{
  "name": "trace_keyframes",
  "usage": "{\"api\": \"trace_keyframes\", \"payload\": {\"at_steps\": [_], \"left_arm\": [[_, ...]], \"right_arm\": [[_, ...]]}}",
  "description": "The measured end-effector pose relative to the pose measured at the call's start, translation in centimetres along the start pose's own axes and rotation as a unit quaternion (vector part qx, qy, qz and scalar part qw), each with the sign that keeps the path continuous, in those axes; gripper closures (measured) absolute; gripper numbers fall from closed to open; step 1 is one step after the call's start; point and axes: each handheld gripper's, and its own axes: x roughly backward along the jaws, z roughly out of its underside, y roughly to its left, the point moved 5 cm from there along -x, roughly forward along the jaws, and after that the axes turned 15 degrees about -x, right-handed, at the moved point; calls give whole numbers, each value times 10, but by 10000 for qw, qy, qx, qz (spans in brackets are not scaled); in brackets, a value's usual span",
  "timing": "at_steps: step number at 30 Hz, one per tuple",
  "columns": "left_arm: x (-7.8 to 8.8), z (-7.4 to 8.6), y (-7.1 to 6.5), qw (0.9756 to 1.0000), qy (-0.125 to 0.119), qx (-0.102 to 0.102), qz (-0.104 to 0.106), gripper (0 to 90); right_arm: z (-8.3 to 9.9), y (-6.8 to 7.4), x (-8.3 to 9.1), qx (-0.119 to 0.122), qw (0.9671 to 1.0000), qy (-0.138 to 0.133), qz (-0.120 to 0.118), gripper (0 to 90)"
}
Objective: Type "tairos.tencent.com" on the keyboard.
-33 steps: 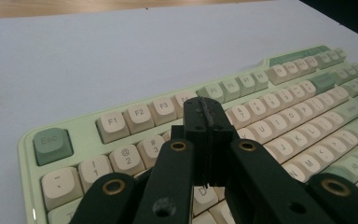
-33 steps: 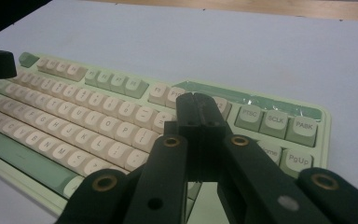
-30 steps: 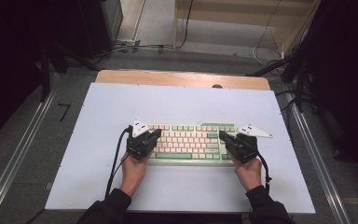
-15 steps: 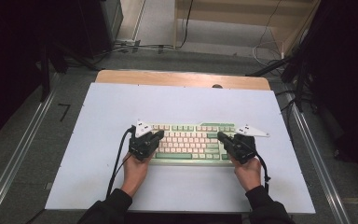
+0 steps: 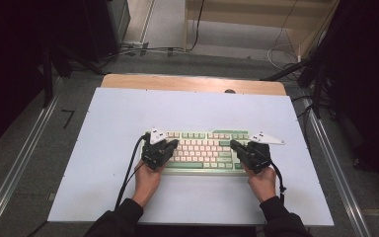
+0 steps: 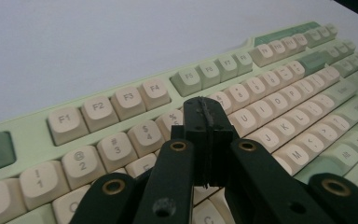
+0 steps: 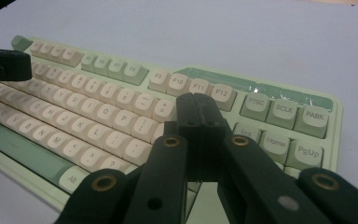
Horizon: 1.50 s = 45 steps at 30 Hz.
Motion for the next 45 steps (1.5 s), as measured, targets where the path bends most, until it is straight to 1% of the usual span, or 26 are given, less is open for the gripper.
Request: {"api": "trace_keyframes", "payload": {"at_steps": [4,16,30,36,45], "left_arm": [[-6,-1,-5,9999,89,-57,83,900],[-14,0,-5,9993,355,-56,73,900],[-15,-1,-4,9990,434,-33,103,900],[-16,1,-4,9986,524,-23,120,900],[-16,0,-4,9983,570,-53,115,900]], "right_arm": [[0,0,0,-2,10000,4,1,876],[0,0,0,-12,10000,2,0,876],[0,0,0,-9,10000,-6,-3,876],[0,-1,-1,-9,10000,-3,1,876],[0,-1,-1,-9,10000,3,7,875]]}}
